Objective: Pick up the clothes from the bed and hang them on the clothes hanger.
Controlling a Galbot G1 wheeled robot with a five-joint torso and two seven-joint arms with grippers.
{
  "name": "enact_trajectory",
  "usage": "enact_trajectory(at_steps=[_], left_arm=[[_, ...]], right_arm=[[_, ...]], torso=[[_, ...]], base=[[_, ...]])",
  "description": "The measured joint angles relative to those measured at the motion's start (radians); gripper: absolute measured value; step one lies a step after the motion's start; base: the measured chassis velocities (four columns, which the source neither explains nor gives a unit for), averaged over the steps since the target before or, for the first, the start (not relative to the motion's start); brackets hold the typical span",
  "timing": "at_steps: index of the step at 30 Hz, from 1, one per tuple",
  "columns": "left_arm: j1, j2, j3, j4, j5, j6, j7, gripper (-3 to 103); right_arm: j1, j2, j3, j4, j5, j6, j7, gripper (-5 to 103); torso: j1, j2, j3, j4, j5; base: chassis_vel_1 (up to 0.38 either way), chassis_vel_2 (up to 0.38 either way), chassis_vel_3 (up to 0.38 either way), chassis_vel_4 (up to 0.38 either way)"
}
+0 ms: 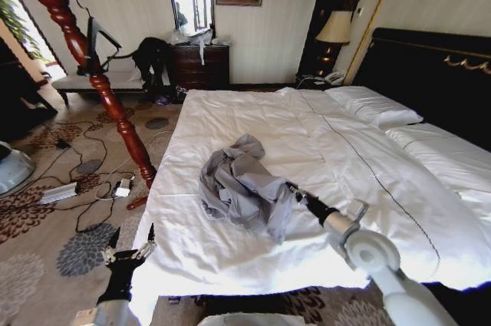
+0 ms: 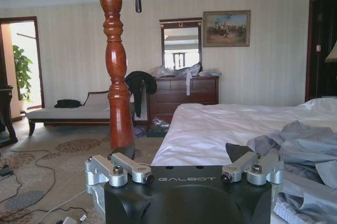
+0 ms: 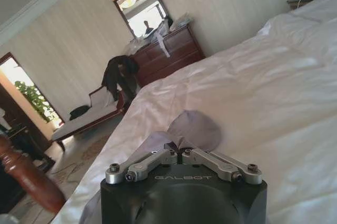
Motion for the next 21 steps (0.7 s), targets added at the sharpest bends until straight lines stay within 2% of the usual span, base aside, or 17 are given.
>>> enact_trajectory(at_steps=[4, 6, 7, 9, 11, 12, 16, 19, 21], left_arm=[[0.0, 0.001, 0.002, 0.0, 0.004, 0.001, 0.0, 99], [0.001, 0.002, 0.003, 0.0, 0.007, 0.002, -0.001, 99], [0.001, 0.002, 0.003, 0.0, 0.007, 0.002, -0.001, 99], [0.001, 0.002, 0.003, 0.0, 0.009, 0.003, -0.001, 99], [0.002, 0.001, 0.003, -0.001, 0.009, 0.003, -0.002, 99], [0.002, 0.001, 0.003, -0.001, 0.009, 0.003, -0.002, 99], [0.004, 0.0, -0.006, -0.001, 0.005, 0.003, -0.002, 99], [0.004, 0.0, -0.009, 0.001, 0.002, 0.003, -0.003, 99], [0.002, 0.001, -0.01, 0.002, 0.001, 0.004, -0.003, 99]], right_arm=[[0.137, -0.05, -0.016, -0.116, 0.019, 0.0, 0.002, 0], [0.276, -0.073, -0.068, -0.237, 0.029, 0.002, 0.006, 0], [0.276, -0.073, -0.068, -0.237, 0.029, 0.002, 0.006, 0], [0.385, -0.075, -0.127, -0.332, 0.029, 0.007, 0.008, 0], [0.518, -0.06, -0.202, -0.445, 0.015, 0.013, 0.008, 0], [0.518, -0.06, -0.202, -0.445, 0.015, 0.013, 0.008, 0], [0.71, -0.004, -0.315, -0.65, -0.033, 0.028, 0.011, 0], [0.779, 0.026, -0.348, -0.735, -0.042, 0.041, 0.013, 0], [0.842, 0.051, -0.373, -0.805, -0.051, 0.054, 0.017, 0]], torso=[[0.0, 0.0, 0.0, 0.0, 0.0], [0.0, 0.0, 0.0, 0.0004, 0.0], [0.0, 0.0, 0.0, 0.0004, 0.0], [0.0, 0.0, 0.0, 0.0001, 0.0], [0.0, 0.0, 0.0, -0.0001, -0.0001], [0.0, 0.0, 0.0, -0.0001, -0.0001], [0.0, 0.0, 0.0, 0.0008, -0.0002], [0.0, 0.0, 0.0, -0.0003, -0.0001], [0.0, 0.0, 0.0, 0.0, -0.0001]], base=[[0.0, 0.0, 0.0, 0.0], [0.0, 0.0, 0.0, 0.0], [0.0, 0.0, 0.0, 0.0], [0.0, 0.0, 0.0, 0.0], [0.0, 0.0, 0.0, 0.0], [0.0, 0.0, 0.0, 0.0], [0.0, 0.0, 0.0, 0.0], [0.0, 0.0, 0.0, 0.0], [0.0, 0.0, 0.0, 0.0]])
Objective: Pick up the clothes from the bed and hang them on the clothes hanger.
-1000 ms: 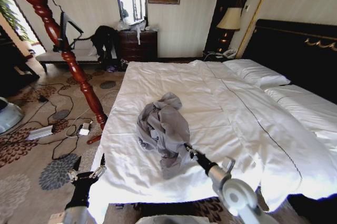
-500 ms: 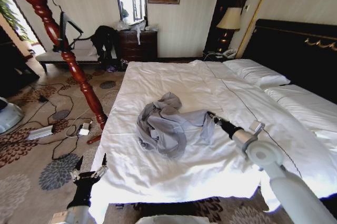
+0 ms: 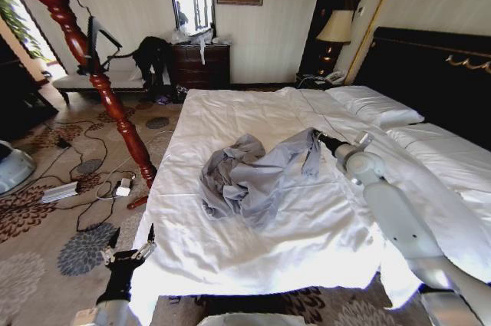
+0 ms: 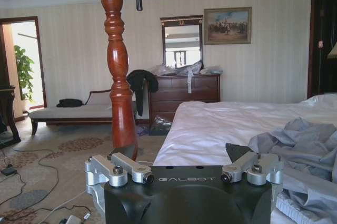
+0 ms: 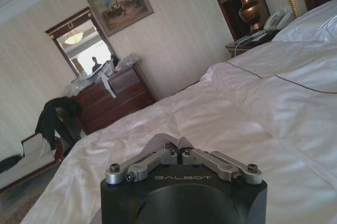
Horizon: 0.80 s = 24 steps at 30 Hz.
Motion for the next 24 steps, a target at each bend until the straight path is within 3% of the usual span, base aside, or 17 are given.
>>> enact_trajectory(at_steps=[6, 8, 13, 14, 19, 20, 23, 24], left_arm=[[-0.008, 0.0, 0.005, 0.0, 0.0, 0.004, -0.003, 99], [-0.009, -0.001, 0.007, 0.0, 0.001, 0.006, -0.003, 99], [-0.007, -0.003, 0.006, -0.002, 0.002, 0.006, -0.004, 99], [-0.007, -0.003, 0.006, -0.002, 0.002, 0.006, -0.004, 99], [-0.002, -0.002, 0.008, -0.005, 0.004, 0.005, -0.004, 99], [-0.002, -0.002, 0.008, -0.005, 0.004, 0.005, -0.004, 99], [-0.001, 0.002, 0.01, -0.006, 0.006, 0.005, -0.004, 99], [-0.001, 0.003, 0.011, -0.006, 0.007, 0.005, -0.004, 99]], right_arm=[[0.133, 0.05, -0.058, -0.177, -0.068, 0.016, 0.01, 0], [0.157, 0.051, -0.1, -0.235, -0.125, -0.02, 0.001, -3], [0.052, -0.01, -0.152, -0.147, -0.174, -0.139, -0.039, 18], [0.052, -0.01, -0.152, -0.147, -0.174, -0.139, -0.039, 18], [-0.064, -0.058, -0.119, -0.004, -0.095, -0.213, 0.033, 38], [-0.064, -0.058, -0.119, -0.004, -0.095, -0.213, 0.033, 38], [-0.098, -0.075, -0.049, 0.048, 0.059, -0.256, 0.074, 55], [-0.108, -0.083, -0.023, 0.064, 0.113, -0.276, 0.089, 55]], torso=[[0.0, 0.0, 0.0, 0.0003, -0.0003], [0.0, 0.0, 0.0, 0.0006, -0.0003], [0.0, 0.0, 0.0, -0.0006, 0.0005], [0.0, 0.0, 0.0, -0.0006, 0.0005], [0.0, 0.0, 0.0, 0.0006, 0.0], [0.0, 0.0, 0.0, 0.0006, 0.0], [0.0, 0.0, 0.0, -0.0001, 0.0], [0.0, 0.0, 0.0, 0.0001, -0.0003]], base=[[0.0, 0.0, 0.0, 0.0], [0.0, 0.0, 0.0, 0.0], [0.0, 0.0, 0.0, 0.0], [0.0, 0.0, 0.0, 0.0], [0.0, 0.0, 0.0, 0.0], [0.0, 0.0, 0.0, 0.0], [0.0, 0.0, 0.0, 0.0], [0.0, 0.0, 0.0, 0.0]])
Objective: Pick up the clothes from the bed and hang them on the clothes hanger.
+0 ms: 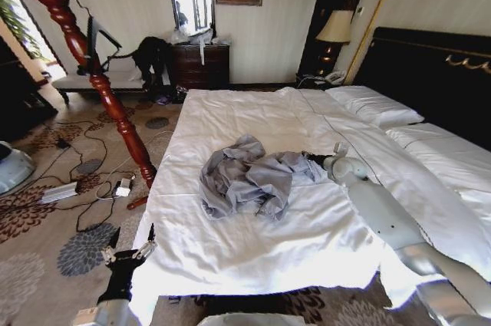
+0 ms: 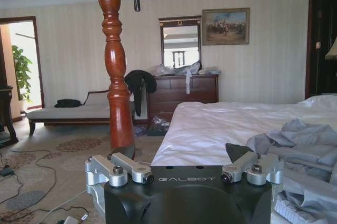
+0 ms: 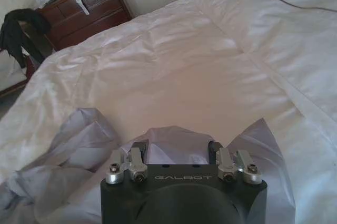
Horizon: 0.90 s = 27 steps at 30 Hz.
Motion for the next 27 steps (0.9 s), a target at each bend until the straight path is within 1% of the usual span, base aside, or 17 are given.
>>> enact_trajectory(at_steps=[1, 4, 6, 7, 8, 9, 10, 11, 12, 13, 15, 16, 18, 20, 22, 25, 27], left_arm=[[0.0, 0.0, 0.0, 0.0, 0.0, 0.0, 0.0, 99], [0.0, 0.002, 0.002, -0.002, 0.001, 0.0, 0.0, 99], [0.0, 0.003, 0.003, -0.003, 0.001, 0.0, 0.0, 99], [0.0, 0.003, 0.003, -0.003, 0.001, 0.0, 0.0, 99], [-0.001, 0.004, 0.003, -0.003, 0.001, 0.0, 0.0, 99], [-0.002, 0.005, 0.002, -0.003, 0.0, 0.0, 0.0, 99], [-0.003, 0.005, 0.002, -0.003, 0.0, 0.0, 0.0, 99], [-0.004, 0.005, 0.001, -0.002, -0.001, 0.0, 0.0, 99], [-0.004, 0.005, 0.001, -0.002, -0.001, 0.0, 0.0, 99], [-0.005, 0.005, 0.001, -0.002, -0.001, 0.0, 0.0, 99], [-0.006, 0.005, 0.002, -0.002, -0.002, 0.0, 0.0, 99], [-0.006, 0.005, 0.004, -0.001, -0.002, 0.0, 0.0, 99], [-0.008, 0.005, 0.008, 0.001, 0.0, 0.0, 0.0, 99], [-0.01, 0.005, 0.014, 0.001, 0.004, 0.001, 0.0, 99], [-0.011, 0.005, 0.018, 0.004, 0.006, 0.002, -0.001, 99], [-0.012, 0.007, 0.02, 0.012, 0.006, 0.002, -0.001, 99], [-0.012, 0.009, 0.02, 0.016, 0.006, 0.002, -0.001, 99]], right_arm=[[0.0, 0.0, 0.0, 0.0, 0.0, 0.0, 0.0, 55], [-0.039, -0.022, 0.059, 0.042, 0.105, -0.034, 0.039, 71], [-0.076, -0.038, 0.105, 0.081, 0.191, -0.076, 0.075, 82], [-0.076, -0.038, 0.105, 0.081, 0.191, -0.076, 0.075, 82], [-0.102, -0.048, 0.131, 0.11, 0.252, -0.1, 0.107, 82], [-0.137, -0.061, 0.156, 0.142, 0.303, -0.116, 0.143, 88], [-0.173, -0.071, 0.175, 0.161, 0.292, -0.119, 0.147, 93], [-0.21, -0.08, 0.193, 0.171, 0.231, -0.12, 0.125, 97], [-0.21, -0.08, 0.193, 0.171, 0.231, -0.12, 0.125, 97], [-0.243, -0.087, 0.203, 0.175, 0.141, -0.111, 0.083, 99], [-0.295, -0.103, 0.213, 0.175, -0.095, 0.0, -0.027, 100], [-0.303, -0.107, 0.215, 0.176, -0.137, 0.026, -0.043, 100], [-0.318, -0.111, 0.229, 0.195, -0.163, 0.052, -0.048, 100], [-0.342, -0.113, 0.264, 0.248, -0.081, 0.032, -0.008, 100], [-0.398, -0.115, 0.311, 0.329, -0.003, 0.011, 0.023, 100], [-0.503, -0.111, 0.373, 0.433, 0.025, 0.005, 0.036, 100], [-0.562, -0.107, 0.397, 0.478, 0.006, 0.005, 0.025, 100]], torso=[[0.0, 0.0, 0.0, 0.0, 0.0], [0.0, 0.0, 0.0, 0.0004, 0.0002], [0.0, 0.0, 0.0, -0.0002, 0.0002], [0.0, 0.0, 0.0, -0.0002, 0.0002], [0.0, 0.0, 0.0, -0.0002, 0.0001], [0.0, 0.0, 0.0, 0.0, 0.0001], [0.0, 0.0, 0.0, 0.0006, -0.0002], [0.0, 0.0, 0.0, 0.0003, -0.0001], [0.0, 0.0, 0.0, 0.0003, -0.0001], [0.0, 0.0, 0.0, -0.0003, 0.0003], [0.0, 0.0, 0.0, -0.0006, 0.0009], [0.0, 0.0, 0.0, -0.0004, 0.0007], [0.0, 0.0, 0.0, -0.0002, 0.0005], [0.0, 0.0, 0.0, 0.0008, 0.0], [0.0, 0.0, 0.0, 0.0007, 0.0], [0.0, 0.0, 0.0, 0.0001, -0.0001], [0.0, 0.0, 0.0, 0.0001, 0.0]], base=[[0.0, 0.0, 0.0, 0.0], [0.0, 0.0, 0.0, 0.0], [0.0, 0.0, 0.0, 0.0], [0.0, 0.0, 0.0, 0.0], [0.0, 0.0, 0.0, 0.0], [0.0, 0.0, 0.0, 0.0], [0.0, 0.0, 0.0, 0.0], [0.0, 0.0, 0.0, 0.0], [0.0, 0.0, 0.0, 0.0], [0.0, 0.0, 0.0, 0.0], [0.0, 0.0, 0.0, 0.0], [0.0, 0.0, 0.0, 0.0], [0.0, 0.0, 0.0, 0.0], [0.0, 0.0, 0.0, 0.0], [0.0, 0.0, 0.0, 0.0], [0.0, 0.0, 0.0, 0.0], [0.0, 0.0, 0.0, 0.0]])
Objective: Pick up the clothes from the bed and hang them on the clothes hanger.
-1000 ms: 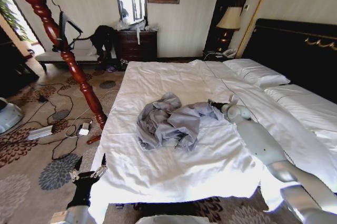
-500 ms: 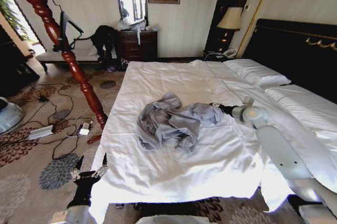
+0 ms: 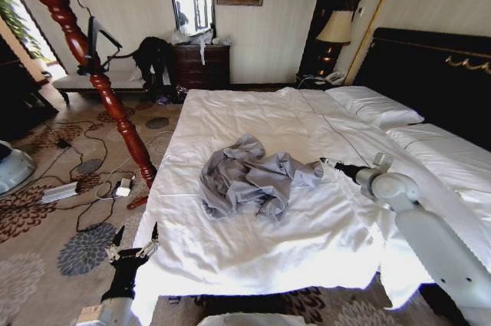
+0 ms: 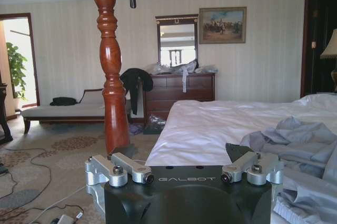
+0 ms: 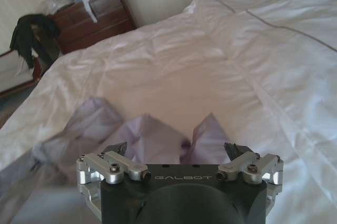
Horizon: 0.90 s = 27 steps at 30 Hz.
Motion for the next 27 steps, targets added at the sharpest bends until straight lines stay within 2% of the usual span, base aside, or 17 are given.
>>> enact_trajectory(at_steps=[3, 4, 8, 10, 14, 17, 27], left_arm=[[-0.003, 0.006, 0.001, 0.007, 0.0, 0.0, 0.0, 99], [-0.003, 0.006, 0.001, 0.007, 0.0, 0.0, 0.0, 99], [-0.01, 0.014, 0.006, 0.013, 0.0, 0.004, -0.001, 99], [-0.011, 0.014, 0.007, 0.013, 0.0, 0.005, -0.002, 99], [-0.009, 0.012, 0.005, 0.015, 0.001, 0.005, -0.002, 99], [-0.001, 0.007, -0.004, 0.016, 0.0, 0.001, -0.001, 99], [0.012, -0.006, -0.026, 0.02, -0.007, -0.01, 0.005, 99]], right_arm=[[-0.191, 0.026, 0.051, 0.136, -0.141, 0.023, -0.064, 100], [-0.191, 0.026, 0.051, 0.136, -0.141, 0.023, -0.064, 100], [-0.358, 0.087, 0.054, 0.244, -0.338, 0.059, -0.12, 100], [-0.382, 0.1, 0.041, 0.261, -0.351, 0.063, -0.121, 100], [-0.405, 0.168, -0.028, 0.297, -0.26, 0.044, -0.075, 100], [-0.381, 0.209, -0.086, 0.275, -0.242, 0.033, -0.058, 100], [-0.307, 0.266, -0.168, 0.204, -0.21, 0.023, -0.049, 100]], torso=[[0.0, 0.0, 0.0, -0.0006, 0.0002], [0.0, 0.0, 0.0, -0.0006, 0.0002], [0.0, 0.0, 0.0, -0.0001, -0.0001], [0.0, 0.0, 0.0, -0.0002, -0.0001], [0.0, 0.0, 0.0, -0.0001, 0.0], [0.0, 0.0, 0.0, 0.0001, 0.0001], [0.0, 0.0, 0.0, -0.0001, 0.0]], base=[[0.0, 0.0, 0.0, 0.0], [0.0, 0.0, 0.0, 0.0], [0.0, 0.0, 0.0, 0.0], [0.0, 0.0, 0.0, 0.0], [0.0, 0.0, 0.0, 0.0], [0.0, 0.0, 0.0, 0.0], [0.0, 0.0, 0.0, 0.0]])
